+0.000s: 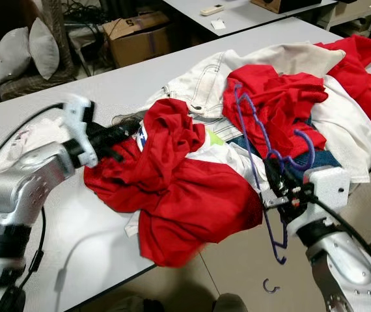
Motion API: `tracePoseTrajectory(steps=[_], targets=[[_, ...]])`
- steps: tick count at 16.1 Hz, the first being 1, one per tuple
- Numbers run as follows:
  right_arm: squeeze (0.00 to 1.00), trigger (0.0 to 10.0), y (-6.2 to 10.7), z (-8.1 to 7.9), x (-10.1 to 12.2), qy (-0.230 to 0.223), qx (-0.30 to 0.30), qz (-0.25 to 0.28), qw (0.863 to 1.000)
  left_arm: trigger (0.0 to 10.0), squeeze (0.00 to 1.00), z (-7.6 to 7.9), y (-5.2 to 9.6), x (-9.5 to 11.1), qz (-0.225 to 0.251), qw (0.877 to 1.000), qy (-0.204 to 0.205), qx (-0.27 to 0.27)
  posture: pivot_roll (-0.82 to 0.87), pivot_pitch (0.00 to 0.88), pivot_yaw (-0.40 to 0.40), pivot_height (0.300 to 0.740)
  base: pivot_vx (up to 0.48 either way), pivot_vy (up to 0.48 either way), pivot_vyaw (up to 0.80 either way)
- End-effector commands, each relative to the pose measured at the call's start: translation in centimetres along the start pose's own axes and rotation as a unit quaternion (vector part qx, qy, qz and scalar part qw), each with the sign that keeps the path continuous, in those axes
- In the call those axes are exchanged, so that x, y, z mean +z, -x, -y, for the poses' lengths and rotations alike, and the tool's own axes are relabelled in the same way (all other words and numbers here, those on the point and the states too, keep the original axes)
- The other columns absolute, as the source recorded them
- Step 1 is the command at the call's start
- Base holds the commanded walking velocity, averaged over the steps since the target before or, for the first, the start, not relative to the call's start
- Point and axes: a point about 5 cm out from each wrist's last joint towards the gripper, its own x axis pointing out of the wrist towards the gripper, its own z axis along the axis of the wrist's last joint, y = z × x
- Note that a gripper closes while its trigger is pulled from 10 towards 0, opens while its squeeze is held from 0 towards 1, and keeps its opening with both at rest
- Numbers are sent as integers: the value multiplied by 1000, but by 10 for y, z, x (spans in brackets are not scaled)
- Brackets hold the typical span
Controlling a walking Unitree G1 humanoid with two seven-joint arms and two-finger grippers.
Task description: Hang hanger
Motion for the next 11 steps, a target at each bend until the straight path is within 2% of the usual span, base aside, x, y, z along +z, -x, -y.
tracePoseTrajectory(steps=[1,2,3,4,5,7,9,11], targets=[[0,10000,2,-7,5,0,12,9,1000,10000,1000,0,7,2,10,1000,-1,14,-249,0,104,740,0,0,0],[0,10000,4,-7,5,0,10,6,1000,10000,1000,1,9,3,14,1000,0,16,-249,0,101,740,0,0,0],[0,10000,9,-10,-1,5,-2,-5,1000,10000,1000,12,15,-6,4,1000,-6,8,-257,0,113,740,0,0,0],[0,10000,11,-11,-2,22,-10,-8,1000,10000,1000,16,16,-10,-3,1000,-9,13,-258,0,112,740,0,0,0],[0,10000,12,-12,-5,58,-26,-11,998,10000,1000,25,18,-17,4,999,33,-4,-252,0,105,740,0,0,0],[0,10000,12,-10,-7,57,-48,-6,997,10000,1000,32,18,-20,11,1000,8,0,-239,0,92,740,0,0,0],[0,10000,10,-5,-9,47,-66,-13,997,10000,1000,36,19,-32,-22,1000,2,2,-226,0,84,740,0,0,0],[0,10000,8,-2,-10,64,-68,-26,995,10000,1000,36,13,-38,-48,998,51,8,-217,0,68,740,0,0,0]])
